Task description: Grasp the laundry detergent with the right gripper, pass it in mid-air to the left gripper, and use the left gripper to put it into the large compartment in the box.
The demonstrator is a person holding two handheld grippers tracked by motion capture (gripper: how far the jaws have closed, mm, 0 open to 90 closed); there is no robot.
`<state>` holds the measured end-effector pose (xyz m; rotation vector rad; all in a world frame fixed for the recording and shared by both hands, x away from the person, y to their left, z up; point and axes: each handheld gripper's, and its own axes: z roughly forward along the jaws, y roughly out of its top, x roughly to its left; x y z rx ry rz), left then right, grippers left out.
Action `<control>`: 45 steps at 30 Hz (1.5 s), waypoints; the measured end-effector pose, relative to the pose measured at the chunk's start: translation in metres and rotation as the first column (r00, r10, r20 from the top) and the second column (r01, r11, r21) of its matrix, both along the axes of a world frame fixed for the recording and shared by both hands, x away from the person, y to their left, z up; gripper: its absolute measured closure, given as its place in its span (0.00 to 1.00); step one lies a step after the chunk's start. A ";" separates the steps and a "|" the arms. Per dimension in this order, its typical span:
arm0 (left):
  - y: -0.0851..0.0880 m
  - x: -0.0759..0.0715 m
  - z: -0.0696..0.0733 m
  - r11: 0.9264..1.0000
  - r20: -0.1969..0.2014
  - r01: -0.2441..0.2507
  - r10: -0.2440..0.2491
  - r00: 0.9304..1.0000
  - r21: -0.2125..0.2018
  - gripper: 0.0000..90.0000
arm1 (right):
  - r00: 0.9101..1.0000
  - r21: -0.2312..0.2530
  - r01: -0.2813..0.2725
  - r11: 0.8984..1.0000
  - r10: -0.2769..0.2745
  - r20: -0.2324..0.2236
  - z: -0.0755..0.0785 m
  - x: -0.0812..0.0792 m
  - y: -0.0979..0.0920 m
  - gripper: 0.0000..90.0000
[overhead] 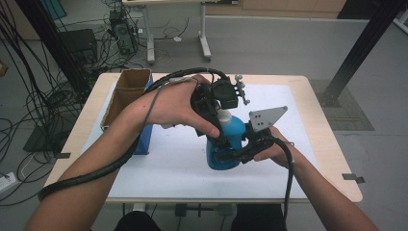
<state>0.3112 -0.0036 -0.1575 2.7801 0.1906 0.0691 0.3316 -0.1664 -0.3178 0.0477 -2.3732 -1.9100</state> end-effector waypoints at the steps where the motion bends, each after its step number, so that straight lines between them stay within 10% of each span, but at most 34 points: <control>1: 0.000 0.000 0.000 1.000 0.000 -0.002 0.002 1.000 0.003 0.09 | 1.000 0.000 -0.001 1.000 0.001 0.001 0.000 0.000 0.000 0.49; 45: -0.001 -0.004 0.003 1.000 0.019 0.006 -0.006 1.000 -0.007 0.08 | 1.000 0.003 -0.009 1.000 0.009 0.012 0.002 -0.003 0.001 0.49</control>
